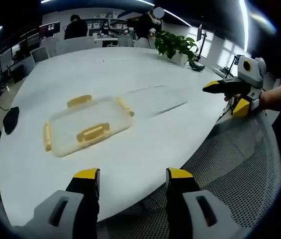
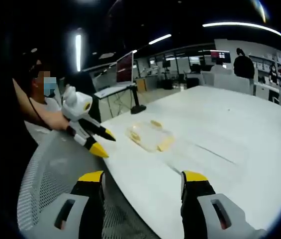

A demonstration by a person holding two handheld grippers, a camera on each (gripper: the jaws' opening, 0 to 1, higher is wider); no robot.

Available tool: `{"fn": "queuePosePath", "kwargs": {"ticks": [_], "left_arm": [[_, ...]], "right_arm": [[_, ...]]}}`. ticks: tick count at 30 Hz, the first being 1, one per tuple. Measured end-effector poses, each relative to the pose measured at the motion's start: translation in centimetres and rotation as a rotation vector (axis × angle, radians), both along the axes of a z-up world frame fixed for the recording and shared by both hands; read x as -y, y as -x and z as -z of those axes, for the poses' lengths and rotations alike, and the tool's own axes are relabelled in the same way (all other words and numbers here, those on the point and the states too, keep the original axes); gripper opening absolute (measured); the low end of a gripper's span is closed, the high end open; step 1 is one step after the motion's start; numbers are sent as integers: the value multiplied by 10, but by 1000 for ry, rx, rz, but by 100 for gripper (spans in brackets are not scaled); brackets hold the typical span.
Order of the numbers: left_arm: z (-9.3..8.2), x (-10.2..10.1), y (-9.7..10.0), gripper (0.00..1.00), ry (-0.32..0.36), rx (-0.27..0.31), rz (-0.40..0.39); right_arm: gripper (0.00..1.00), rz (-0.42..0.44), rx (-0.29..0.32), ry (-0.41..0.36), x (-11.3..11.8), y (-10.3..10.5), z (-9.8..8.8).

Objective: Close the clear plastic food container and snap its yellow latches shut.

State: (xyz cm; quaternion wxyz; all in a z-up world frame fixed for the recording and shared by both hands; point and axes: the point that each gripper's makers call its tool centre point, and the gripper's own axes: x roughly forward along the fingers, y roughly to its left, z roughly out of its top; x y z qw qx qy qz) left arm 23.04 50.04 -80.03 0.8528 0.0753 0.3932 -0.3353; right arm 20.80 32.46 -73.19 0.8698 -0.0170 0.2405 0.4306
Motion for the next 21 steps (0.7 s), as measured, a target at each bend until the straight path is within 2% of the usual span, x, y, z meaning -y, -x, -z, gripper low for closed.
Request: {"fn": "queuePosePath", "kwargs": {"ticks": [21], "left_arm": [[1,-1,-2,52,0,1,-2]], "right_arm": [[62,-5,-2,1,-2,-1,1]]}}
